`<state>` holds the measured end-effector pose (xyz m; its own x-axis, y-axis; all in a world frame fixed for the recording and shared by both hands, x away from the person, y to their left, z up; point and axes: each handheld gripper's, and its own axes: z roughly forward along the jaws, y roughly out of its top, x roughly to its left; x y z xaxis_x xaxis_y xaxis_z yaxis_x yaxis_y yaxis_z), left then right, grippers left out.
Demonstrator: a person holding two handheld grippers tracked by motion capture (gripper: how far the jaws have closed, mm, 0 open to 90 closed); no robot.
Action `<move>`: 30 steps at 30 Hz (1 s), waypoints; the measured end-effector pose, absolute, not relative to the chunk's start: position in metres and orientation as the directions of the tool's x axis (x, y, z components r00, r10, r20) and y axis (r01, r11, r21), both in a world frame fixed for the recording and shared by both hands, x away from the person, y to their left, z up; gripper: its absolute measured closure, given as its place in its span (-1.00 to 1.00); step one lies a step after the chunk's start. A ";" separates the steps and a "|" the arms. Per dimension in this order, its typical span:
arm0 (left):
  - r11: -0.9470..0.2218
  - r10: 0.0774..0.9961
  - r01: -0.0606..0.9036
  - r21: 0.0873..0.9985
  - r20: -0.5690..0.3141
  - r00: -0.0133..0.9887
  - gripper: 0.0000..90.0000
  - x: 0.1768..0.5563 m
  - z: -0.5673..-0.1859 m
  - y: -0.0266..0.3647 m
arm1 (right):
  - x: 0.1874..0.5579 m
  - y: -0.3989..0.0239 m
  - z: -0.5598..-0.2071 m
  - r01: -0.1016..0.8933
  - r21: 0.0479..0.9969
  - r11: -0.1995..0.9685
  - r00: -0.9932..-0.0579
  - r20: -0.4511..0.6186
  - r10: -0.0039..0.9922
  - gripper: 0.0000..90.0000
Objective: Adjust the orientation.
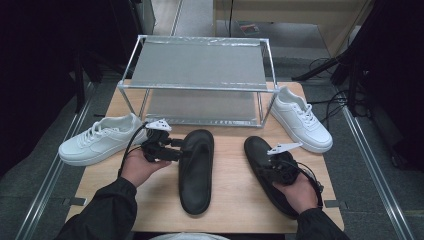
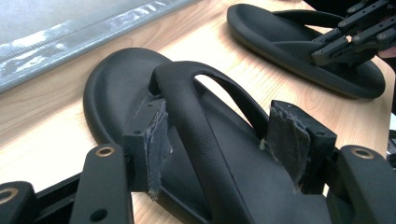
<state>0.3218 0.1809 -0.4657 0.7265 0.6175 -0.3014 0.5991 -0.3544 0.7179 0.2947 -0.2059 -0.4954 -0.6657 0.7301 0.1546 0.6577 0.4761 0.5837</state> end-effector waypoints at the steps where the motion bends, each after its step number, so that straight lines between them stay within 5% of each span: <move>1: -0.351 0.622 0.601 0.718 -0.302 0.723 -0.15 0.321 -0.466 0.182 | 0.295 -0.203 -0.495 0.653 0.584 0.481 -0.671 0.152 0.726 0.79; 30: -0.305 0.663 0.620 0.723 -0.305 0.683 -0.15 0.304 -0.467 0.204 | 0.327 -0.138 -0.498 0.586 0.613 0.530 -0.750 0.163 0.641 0.63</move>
